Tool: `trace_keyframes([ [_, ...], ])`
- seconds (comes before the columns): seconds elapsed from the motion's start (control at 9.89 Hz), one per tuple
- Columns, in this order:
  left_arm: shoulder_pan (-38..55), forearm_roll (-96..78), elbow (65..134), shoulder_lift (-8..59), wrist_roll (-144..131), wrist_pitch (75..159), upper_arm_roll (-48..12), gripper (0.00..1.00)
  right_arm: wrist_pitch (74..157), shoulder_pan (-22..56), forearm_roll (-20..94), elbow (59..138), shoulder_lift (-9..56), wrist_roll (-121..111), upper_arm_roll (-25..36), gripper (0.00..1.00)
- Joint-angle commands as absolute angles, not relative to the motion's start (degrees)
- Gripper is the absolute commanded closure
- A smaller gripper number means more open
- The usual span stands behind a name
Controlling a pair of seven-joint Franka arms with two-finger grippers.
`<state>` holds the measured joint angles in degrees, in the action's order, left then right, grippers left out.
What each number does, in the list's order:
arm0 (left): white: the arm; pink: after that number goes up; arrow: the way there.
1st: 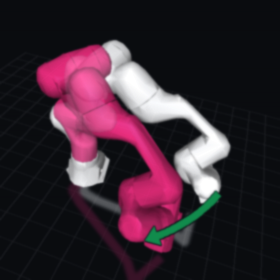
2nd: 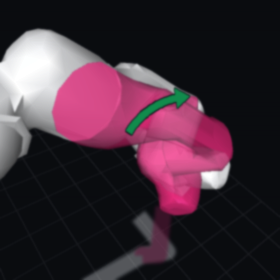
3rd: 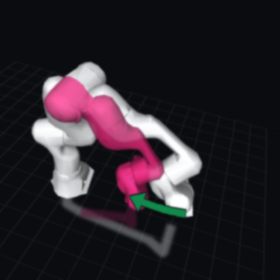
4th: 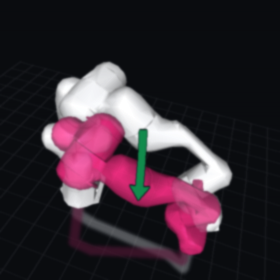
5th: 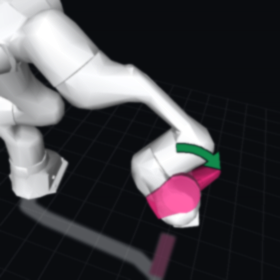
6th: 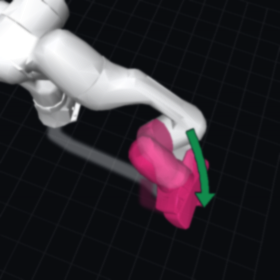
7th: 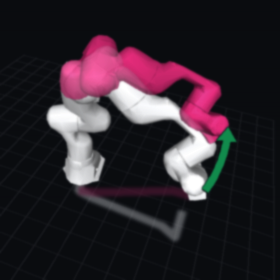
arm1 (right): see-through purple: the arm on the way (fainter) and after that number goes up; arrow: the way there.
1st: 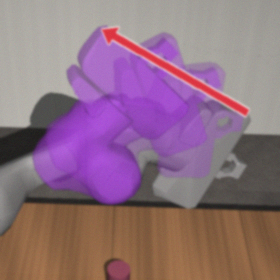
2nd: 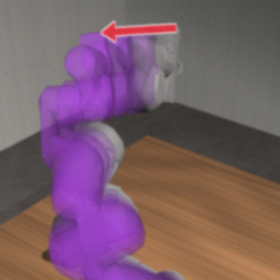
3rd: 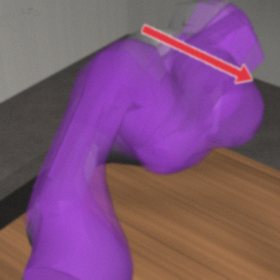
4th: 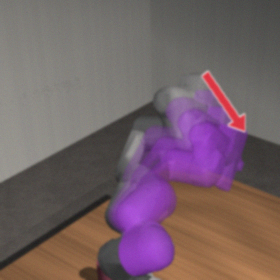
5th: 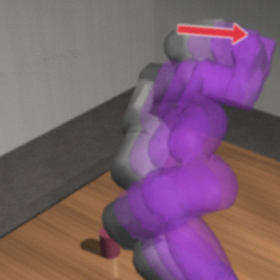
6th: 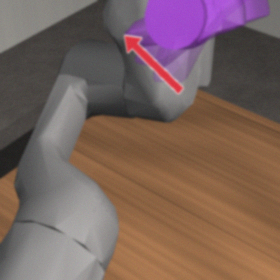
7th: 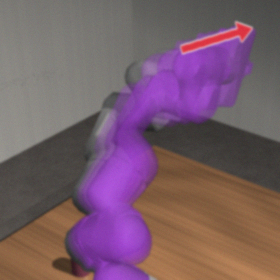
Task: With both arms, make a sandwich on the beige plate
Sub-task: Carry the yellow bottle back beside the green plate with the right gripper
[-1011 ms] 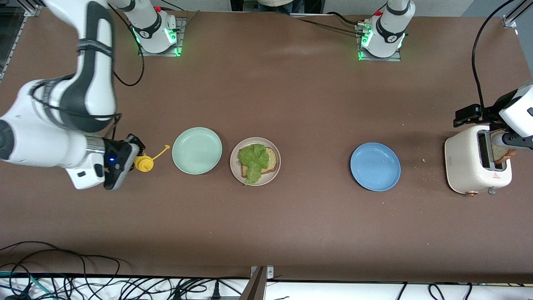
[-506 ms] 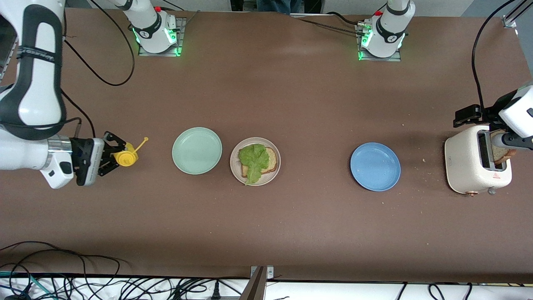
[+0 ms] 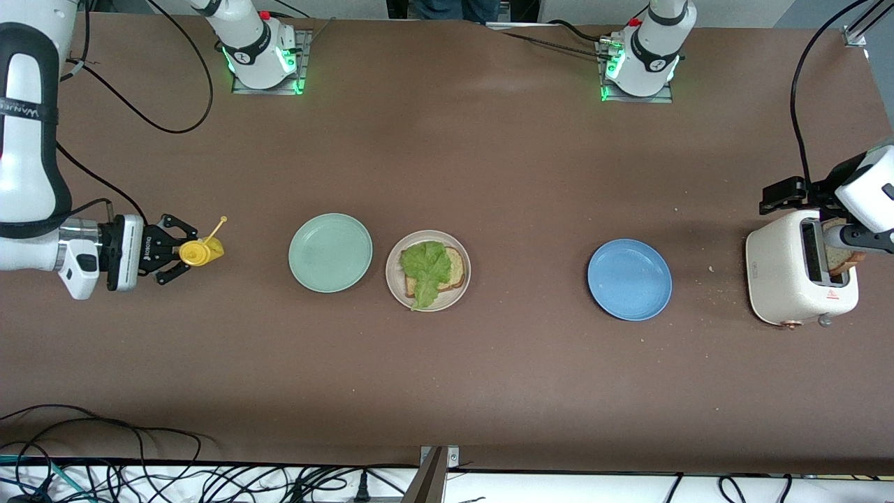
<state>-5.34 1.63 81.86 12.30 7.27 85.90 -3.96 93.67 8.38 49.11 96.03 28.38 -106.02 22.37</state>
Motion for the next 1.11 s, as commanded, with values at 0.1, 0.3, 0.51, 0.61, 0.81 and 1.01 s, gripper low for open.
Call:
trace_keyframes([
  [0.1, -5.6, 1.3, 80.4, 12.9, 8.2, 85.7, -4.1, 0.00, 93.8, 4.8, 57.1, 101.5, 29.9, -123.0, 20.9, 1.00],
  [0.3, -5.6, 1.3, 80.4, 13.0, 8.2, 85.7, -4.1, 0.00, 93.7, 4.1, 57.9, 102.3, 32.2, -128.4, 20.6, 1.00],
  [0.51, -5.6, 1.3, 80.4, 13.0, 8.2, 85.7, -4.1, 0.00, 93.0, 3.8, 58.0, 102.9, 35.3, -134.1, 19.3, 1.00],
  [0.61, -5.6, 1.3, 80.4, 13.0, 8.2, 85.7, -4.2, 0.00, 92.8, 3.6, 58.3, 103.1, 36.2, -135.2, 19.2, 1.00],
  [0.81, -5.6, 1.3, 80.3, 13.0, 8.2, 85.7, -4.1, 0.00, 92.8, 3.7, 58.3, 103.1, 37.3, -139.0, 19.2, 1.00],
  [1.01, -5.5, 1.3, 80.4, 13.3, 8.2, 85.7, -4.2, 0.00, 93.0, 3.7, 59.3, 103.1, 38.5, -139.1, 19.1, 0.91],
])
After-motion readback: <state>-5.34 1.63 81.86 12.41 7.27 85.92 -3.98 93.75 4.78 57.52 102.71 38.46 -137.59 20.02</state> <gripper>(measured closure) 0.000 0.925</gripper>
